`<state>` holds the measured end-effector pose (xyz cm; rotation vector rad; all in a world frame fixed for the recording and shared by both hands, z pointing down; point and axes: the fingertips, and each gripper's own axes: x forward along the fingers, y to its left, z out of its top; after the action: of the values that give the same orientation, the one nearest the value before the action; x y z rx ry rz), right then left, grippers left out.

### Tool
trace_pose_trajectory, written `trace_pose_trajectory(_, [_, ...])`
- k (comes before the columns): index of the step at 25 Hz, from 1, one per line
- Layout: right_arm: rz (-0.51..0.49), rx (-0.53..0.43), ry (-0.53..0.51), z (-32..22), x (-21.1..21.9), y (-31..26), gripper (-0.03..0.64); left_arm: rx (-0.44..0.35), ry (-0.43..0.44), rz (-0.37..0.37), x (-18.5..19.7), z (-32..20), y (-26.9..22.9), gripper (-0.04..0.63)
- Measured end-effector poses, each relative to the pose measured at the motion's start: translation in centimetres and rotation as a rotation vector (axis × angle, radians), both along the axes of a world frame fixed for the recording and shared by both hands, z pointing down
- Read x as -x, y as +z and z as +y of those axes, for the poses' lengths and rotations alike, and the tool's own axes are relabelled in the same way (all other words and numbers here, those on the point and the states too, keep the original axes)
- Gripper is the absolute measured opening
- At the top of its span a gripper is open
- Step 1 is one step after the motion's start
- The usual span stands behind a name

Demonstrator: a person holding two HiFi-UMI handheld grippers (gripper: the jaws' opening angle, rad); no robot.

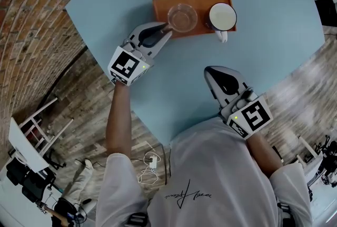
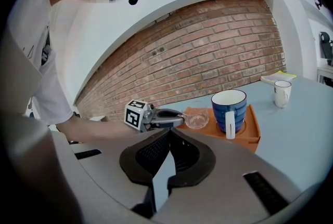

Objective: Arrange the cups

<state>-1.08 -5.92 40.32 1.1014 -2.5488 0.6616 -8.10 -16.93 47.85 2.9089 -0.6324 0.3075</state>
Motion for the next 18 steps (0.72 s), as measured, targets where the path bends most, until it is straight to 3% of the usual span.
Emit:
trace_pose_trajectory(11, [0.007, -0.013, -0.005, 0.24, -0.21, -0.31, 0.021, -0.052, -0.082, -0.016, -0.67, 0.26, -0.83, 0.055])
trace_pose_trajectory(18, [0.001, -0.023, -0.005, 0.25, -0.3, -0.6, 0.021, -0.039, -0.143, -0.01, -0.43, 0.93, -1.02, 0.055])
